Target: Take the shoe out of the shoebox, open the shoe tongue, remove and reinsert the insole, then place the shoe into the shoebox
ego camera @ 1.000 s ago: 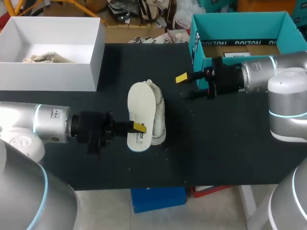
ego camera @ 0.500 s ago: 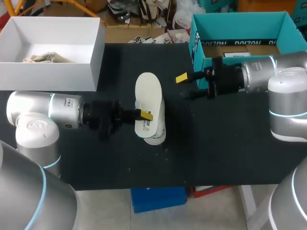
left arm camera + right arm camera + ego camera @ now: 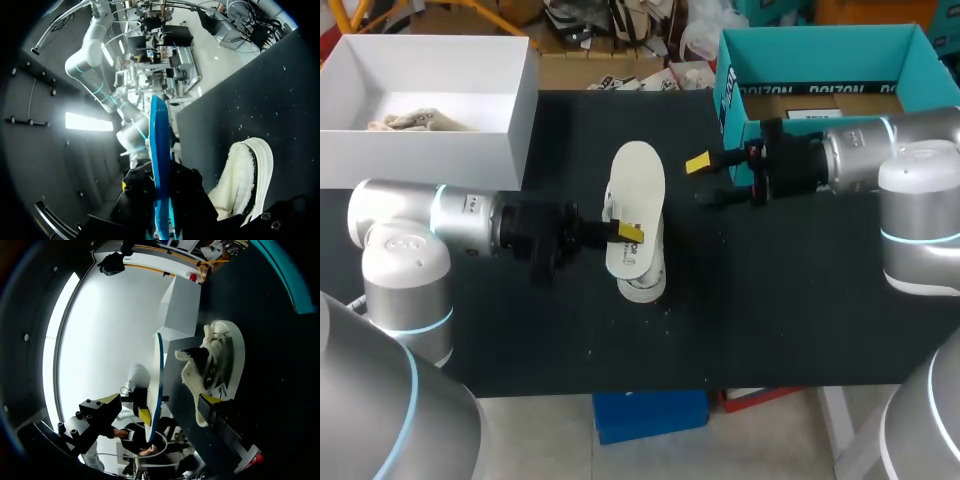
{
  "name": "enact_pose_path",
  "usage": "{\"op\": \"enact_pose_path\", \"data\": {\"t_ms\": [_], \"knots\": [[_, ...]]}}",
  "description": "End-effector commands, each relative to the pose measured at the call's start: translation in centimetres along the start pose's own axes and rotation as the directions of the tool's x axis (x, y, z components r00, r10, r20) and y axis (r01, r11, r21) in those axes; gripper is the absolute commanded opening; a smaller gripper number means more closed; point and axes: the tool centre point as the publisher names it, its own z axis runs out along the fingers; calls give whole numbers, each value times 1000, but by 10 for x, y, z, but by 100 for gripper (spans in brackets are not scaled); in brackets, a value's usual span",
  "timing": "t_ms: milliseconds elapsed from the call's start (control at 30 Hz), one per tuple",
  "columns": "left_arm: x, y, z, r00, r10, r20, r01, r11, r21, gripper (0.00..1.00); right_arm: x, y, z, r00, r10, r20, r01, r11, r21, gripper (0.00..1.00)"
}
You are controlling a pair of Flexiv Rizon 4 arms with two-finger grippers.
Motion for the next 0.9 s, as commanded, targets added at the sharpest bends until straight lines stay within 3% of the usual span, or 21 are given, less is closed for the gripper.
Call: {"op": "enact_pose_path", "data": {"t_ms": [33,333,400,433,467,500,633,700,733,833,900], "knots": [[0,-1,0,1000,4,-1,-4,1000,-5,0,-1,4,13,999,0,-38,2,999,46,100],[0,-1,0,1000,4,-1,-4,1000,-5,0,2,-4,47,997,16,-82,-6,992,124,100],[0,-1,0,1000,4,-1,-4,1000,-5,0,3,-6,52,996,25,-81,-15,992,127,93],[0,-1,0,1000,4,-1,-4,1000,-5,0,3,-7,54,996,36,-78,-25,991,128,86],[0,-1,0,1000,4,-1,-4,1000,-5,0,3,-8,57,996,44,-75,-34,992,125,71],[0,-1,0,1000,4,-1,-4,1000,-5,0,3,-9,59,996,48,-74,-38,992,123,65],[0,-1,0,1000,4,-1,-4,1000,-5,0,3,-14,66,995,72,-65,-64,991,116,60],[0,-1,0,1000,4,-1,-4,1000,-5,0,2,-16,68,994,88,-59,-82,991,104,70],[0,-1,0,1000,4,-1,-4,1000,-5,0,1,-17,69,994,90,-61,-84,992,98,69],[0,-1,0,1000,4,-1,-4,1000,-5,0,0,-19,72,993,100,-60,-94,992,86,65],[0,-1,0,1000,4,-1,-4,1000,-5,0,0,-19,75,993,102,-62,-97,992,80,54]]}}
